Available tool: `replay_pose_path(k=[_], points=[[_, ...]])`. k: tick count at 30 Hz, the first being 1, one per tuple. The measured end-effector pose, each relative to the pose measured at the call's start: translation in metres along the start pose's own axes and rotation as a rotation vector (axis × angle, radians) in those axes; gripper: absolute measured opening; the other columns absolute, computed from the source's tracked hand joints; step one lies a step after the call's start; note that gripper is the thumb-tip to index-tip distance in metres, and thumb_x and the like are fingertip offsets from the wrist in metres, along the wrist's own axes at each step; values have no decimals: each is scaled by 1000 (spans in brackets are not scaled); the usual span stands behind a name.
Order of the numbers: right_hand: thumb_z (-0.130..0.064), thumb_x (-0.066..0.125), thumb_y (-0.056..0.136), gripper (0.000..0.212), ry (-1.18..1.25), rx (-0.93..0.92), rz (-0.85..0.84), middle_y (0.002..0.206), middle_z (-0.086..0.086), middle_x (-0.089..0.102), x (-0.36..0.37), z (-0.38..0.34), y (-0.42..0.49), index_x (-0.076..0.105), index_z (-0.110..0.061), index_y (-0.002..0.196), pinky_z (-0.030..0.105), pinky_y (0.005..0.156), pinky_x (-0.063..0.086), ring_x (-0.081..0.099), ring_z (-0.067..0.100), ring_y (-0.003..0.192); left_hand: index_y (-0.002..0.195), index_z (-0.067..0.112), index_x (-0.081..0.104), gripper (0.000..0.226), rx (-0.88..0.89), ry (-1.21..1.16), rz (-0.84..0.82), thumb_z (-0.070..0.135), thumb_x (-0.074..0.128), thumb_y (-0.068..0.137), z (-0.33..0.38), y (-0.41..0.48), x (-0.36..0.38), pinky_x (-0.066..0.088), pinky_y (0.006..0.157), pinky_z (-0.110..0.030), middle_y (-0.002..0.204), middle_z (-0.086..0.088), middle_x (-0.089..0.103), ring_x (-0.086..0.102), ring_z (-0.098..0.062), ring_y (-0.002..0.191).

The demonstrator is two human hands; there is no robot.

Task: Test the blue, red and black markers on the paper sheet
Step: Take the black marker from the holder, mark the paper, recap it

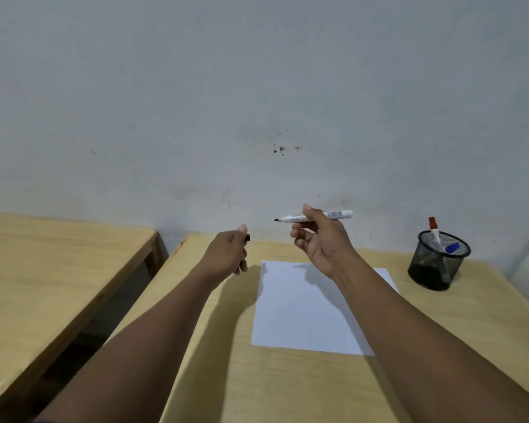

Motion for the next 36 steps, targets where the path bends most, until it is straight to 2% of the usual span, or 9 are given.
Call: replay_pose_path(k=[2,4,9,12,15,18,26,31,36], points=[[-23,61,100,18,-53,12,-12,76,15,72,-8,1,8,66,-6,95,28,52,55,76,28,65,80,13,58,48,96,259,21,45,35,106,-14,-4,7,48,61,-34,67,-8,65,64,-24,65],[-21,63,98,17,-134,28,1,80,18,74,-12,9,16,68,-5,99,31,57,58,78,31,72,83,10,60,48,154,355,46,48,38,104,-25,-11,22,52,71,-43,78,-7,72,66,-26,76],[-11,72,86,8,-472,-42,99,66,15,68,-18,36,40,66,-8,82,22,42,44,65,20,46,80,20,56,40,148,271,140,46,37,104,-48,-19,40,53,73,-46,84,3,73,65,-19,79],[-13,70,79,10,-608,-64,129,62,14,71,-20,55,50,66,-8,71,23,40,40,64,25,47,76,20,56,41,134,271,167,45,37,103,-57,-13,39,54,74,-48,83,5,76,67,-19,80],[-15,70,75,15,-650,-64,170,56,12,71,-24,74,58,65,-9,62,24,41,39,63,26,44,78,15,60,43,113,262,185,43,40,104,-62,-7,38,55,74,-43,81,10,77,68,-15,78],[-17,73,74,17,-712,-98,195,59,14,74,-28,83,64,68,-1,70,26,41,42,64,25,42,80,16,62,46,97,266,196,47,38,103,-66,-5,38,56,74,-43,82,11,77,67,-12,76],[-18,80,78,20,-728,-136,164,70,19,76,-32,91,69,65,-7,72,27,44,46,72,25,50,81,18,63,46,50,254,212,51,38,101,-71,-3,38,57,77,-43,83,14,78,68,-6,79],[-18,81,78,23,-716,-140,152,61,10,71,-33,94,71,62,-10,69,25,43,43,72,24,51,81,17,62,45,22,231,198,50,39,102,-70,-4,39,56,79,-42,85,13,79,69,-8,83],[-14,77,72,18,-702,-121,146,59,12,70,-33,96,74,61,-10,65,27,46,41,67,26,49,78,20,61,44,13,230,198,50,39,102,-70,-4,39,56,79,-40,85,14,79,69,-8,84]])
Point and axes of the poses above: each hand's wrist, its own y-axis towards the middle knuckle, its own x-axis out of the palm, z = x × y, the point moved 7 cm from there along y, towards the middle knuckle
